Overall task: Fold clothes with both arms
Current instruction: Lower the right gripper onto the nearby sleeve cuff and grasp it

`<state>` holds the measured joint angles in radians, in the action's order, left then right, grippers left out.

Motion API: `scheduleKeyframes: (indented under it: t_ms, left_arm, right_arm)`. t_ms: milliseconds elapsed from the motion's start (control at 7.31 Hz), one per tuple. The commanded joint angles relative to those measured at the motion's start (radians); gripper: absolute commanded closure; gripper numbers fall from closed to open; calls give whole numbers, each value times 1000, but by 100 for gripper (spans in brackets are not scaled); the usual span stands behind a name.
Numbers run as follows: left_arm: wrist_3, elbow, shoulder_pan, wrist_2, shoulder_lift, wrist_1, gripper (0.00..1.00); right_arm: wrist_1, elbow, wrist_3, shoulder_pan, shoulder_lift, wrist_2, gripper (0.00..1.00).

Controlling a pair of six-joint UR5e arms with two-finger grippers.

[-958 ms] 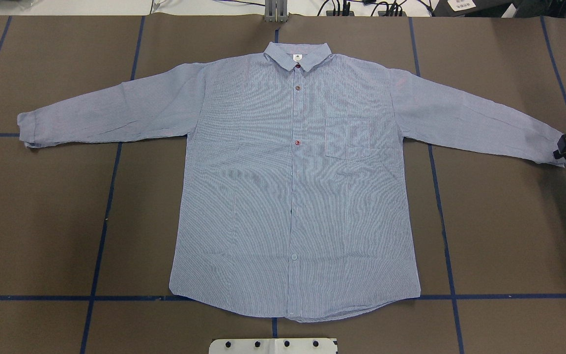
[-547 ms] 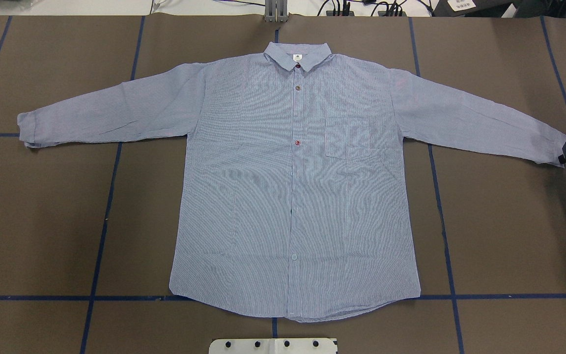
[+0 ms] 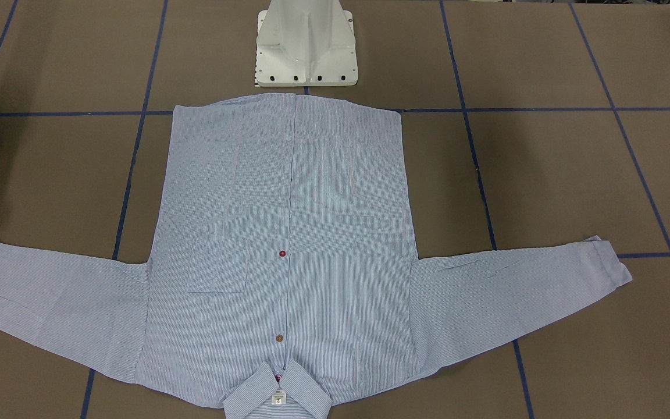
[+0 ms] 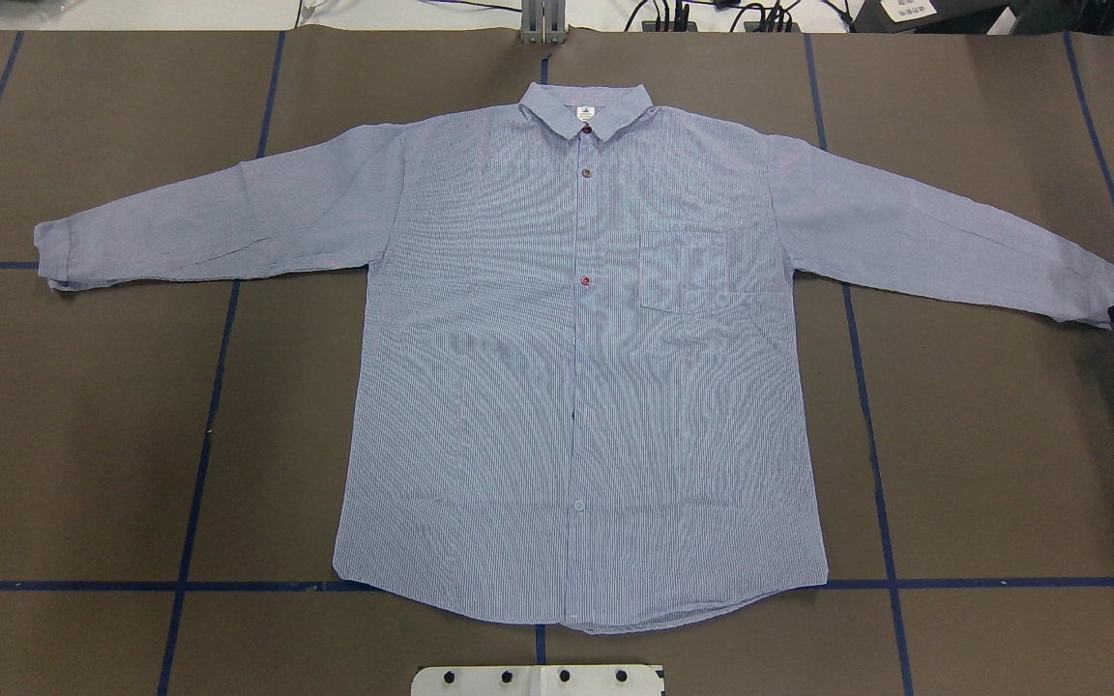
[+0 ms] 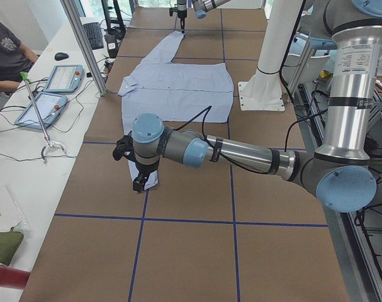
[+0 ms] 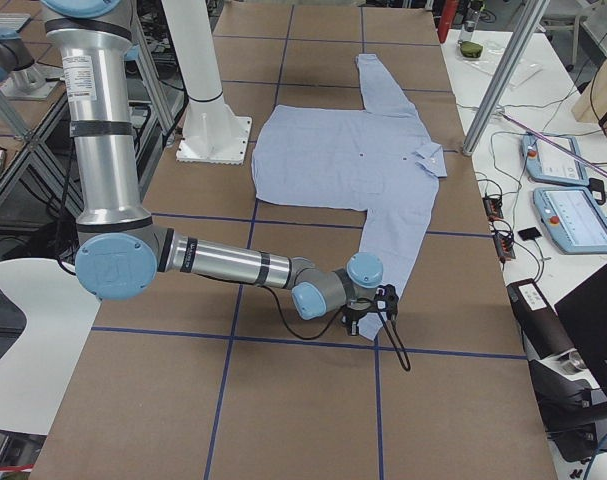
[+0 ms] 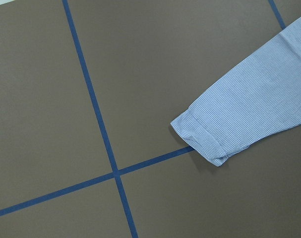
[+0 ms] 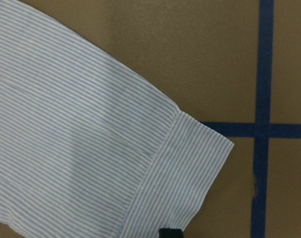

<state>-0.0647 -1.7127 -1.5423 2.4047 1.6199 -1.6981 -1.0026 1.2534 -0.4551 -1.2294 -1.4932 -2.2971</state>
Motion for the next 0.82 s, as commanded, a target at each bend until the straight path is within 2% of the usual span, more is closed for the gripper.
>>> scheduleKeyframes:
  t_ms: [0, 274, 411, 684]
  left_arm:
    - [28, -4, 1, 5, 2, 0, 0]
    - [29, -2, -1, 4, 2, 0, 0]
    - [29, -4, -1, 4, 2, 0, 0]
    - [29, -5, -1, 5, 0, 0, 0]
  right_arm:
    - [-19, 18, -4, -2, 13, -8, 100]
    - [-17, 107, -2, -39, -7, -36, 100]
    - [-20, 177, -2, -63, -31, -83, 100]
    - [-19, 166, 0, -64, -81, -67, 100]
